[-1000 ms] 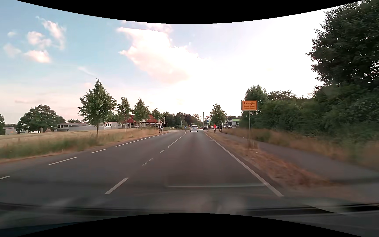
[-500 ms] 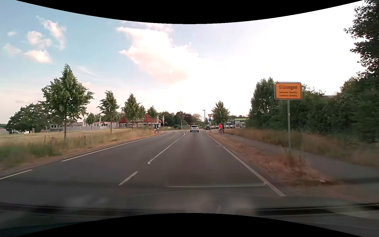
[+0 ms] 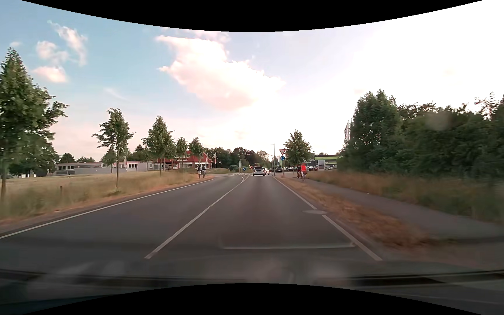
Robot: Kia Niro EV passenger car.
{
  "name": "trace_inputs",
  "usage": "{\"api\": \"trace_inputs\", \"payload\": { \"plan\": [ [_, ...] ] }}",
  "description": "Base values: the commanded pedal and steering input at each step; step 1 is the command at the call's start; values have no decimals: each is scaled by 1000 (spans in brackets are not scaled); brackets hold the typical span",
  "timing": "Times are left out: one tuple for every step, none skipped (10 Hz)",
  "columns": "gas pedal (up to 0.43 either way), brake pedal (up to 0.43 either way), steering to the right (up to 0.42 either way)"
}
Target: Follow the waypoints while adhering to traffic rules and regulations
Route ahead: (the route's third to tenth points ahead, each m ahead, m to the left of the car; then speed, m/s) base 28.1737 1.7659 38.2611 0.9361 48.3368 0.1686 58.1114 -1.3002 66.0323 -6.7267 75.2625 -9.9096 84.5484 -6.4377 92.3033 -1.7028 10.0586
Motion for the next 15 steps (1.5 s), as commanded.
{"api": "trace_inputs", "payload": {
  "plan": [
    [0,0,-3],
    [0,0,-3],
    [0,0,-2],
    [0,0,-2],
    [0,0,-2],
    [0,0,-2],
    [0,0,-2],
    [0,0,-2],
    [0,0,-2],
    [0,0,-2],
    [0,0,-3],
    [0,0,-2],
    [0,0,-2],
    [0,0,-2],
    [0,73,-2]
  ]
}}
